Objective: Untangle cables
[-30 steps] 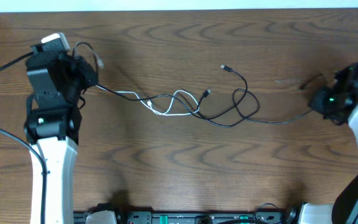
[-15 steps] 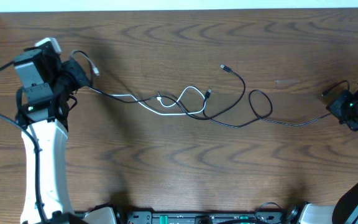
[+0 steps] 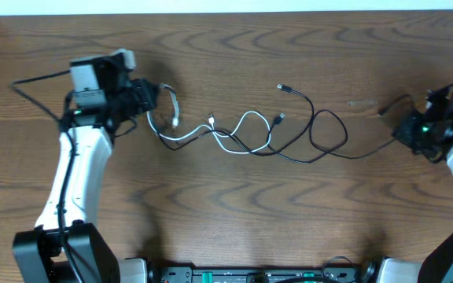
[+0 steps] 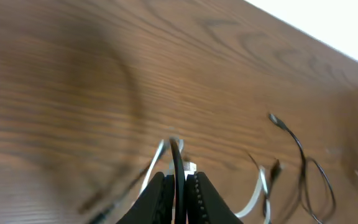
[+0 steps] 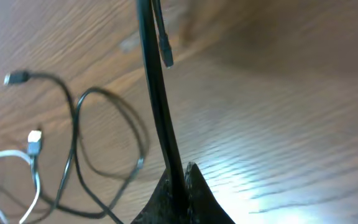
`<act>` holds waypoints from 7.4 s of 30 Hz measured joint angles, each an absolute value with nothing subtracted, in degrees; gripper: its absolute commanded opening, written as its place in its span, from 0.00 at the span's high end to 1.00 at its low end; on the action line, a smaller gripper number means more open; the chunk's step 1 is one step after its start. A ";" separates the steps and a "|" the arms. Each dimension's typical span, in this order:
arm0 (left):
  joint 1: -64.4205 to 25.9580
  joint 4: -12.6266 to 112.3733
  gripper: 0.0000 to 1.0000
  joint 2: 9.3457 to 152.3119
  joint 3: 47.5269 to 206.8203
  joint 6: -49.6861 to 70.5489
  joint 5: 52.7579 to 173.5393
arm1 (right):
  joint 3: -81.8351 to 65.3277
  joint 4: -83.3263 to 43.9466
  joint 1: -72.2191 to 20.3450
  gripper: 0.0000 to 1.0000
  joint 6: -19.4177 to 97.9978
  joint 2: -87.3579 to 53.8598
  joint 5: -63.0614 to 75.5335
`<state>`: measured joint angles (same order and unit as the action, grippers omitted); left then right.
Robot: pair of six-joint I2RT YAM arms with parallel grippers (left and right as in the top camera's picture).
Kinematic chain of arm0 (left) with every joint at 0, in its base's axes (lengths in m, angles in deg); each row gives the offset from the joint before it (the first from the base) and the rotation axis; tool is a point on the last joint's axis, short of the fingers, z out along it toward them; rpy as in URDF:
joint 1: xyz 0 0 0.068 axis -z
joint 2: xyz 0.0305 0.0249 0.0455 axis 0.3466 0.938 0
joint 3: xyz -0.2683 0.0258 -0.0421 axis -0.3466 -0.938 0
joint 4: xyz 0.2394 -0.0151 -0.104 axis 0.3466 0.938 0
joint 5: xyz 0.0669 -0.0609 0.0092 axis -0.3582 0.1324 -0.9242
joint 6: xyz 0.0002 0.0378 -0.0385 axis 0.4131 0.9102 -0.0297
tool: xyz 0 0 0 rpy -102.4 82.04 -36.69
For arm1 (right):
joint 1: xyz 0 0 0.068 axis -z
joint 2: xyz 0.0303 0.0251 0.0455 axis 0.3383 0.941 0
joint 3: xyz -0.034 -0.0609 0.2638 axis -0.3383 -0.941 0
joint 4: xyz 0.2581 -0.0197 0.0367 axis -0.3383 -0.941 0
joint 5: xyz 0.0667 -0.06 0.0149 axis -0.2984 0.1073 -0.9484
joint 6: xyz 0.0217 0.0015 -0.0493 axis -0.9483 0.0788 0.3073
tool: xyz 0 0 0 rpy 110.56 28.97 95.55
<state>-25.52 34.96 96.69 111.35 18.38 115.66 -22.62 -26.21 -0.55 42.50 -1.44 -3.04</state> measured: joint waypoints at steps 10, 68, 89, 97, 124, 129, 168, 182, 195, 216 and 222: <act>-14.78 36.07 0.84 96.69 111.35 18.38 116.73 | -22.62 -26.32 -10.34 0.99 45.89 -1.44 -4.11; -3.83 39.46 0.70 96.69 107.70 25.65 118.28 | -22.62 -26.32 -39.15 0.01 47.42 -1.44 16.76; 0.56 32.75 0.47 110.89 107.59 40.15 121.30 | -22.62 -26.74 -38.01 0.01 38.66 -1.44 17.92; 4.01 24.05 0.45 112.84 107.55 41.13 123.42 | -22.62 -26.91 -38.01 0.01 38.57 -1.44 16.74; 4.14 14.48 0.46 114.76 107.98 42.79 126.68 | -22.62 -28.27 -38.01 0.01 38.85 -1.44 15.30; 4.17 13.78 0.43 112.58 108.46 43.95 119.57 | -22.62 -28.66 -38.01 0.01 39.01 -1.44 15.30; 4.17 25.36 0.92 115.55 108.62 45.63 110.55 | -22.62 -27.85 -38.01 0.01 39.42 -1.44 12.50; 4.08 25.64 0.92 99.66 109.69 43.40 109.72 | -22.62 -25.62 -38.01 0.01 39.88 -1.44 11.54; 0.71 25.97 0.93 77.32 112.92 40.28 107.77 | -22.87 -9.76 -40.37 0.01 42.87 -1.31 -5.49; 0.71 25.91 0.92 76.12 112.92 37.70 107.64 | -23.00 4.01 -43.59 0.99 51.16 11.94 -9.75; 0.65 26.19 0.93 74.83 112.92 37.65 107.66 | -23.06 7.60 -43.59 0.99 50.68 12.99 -11.44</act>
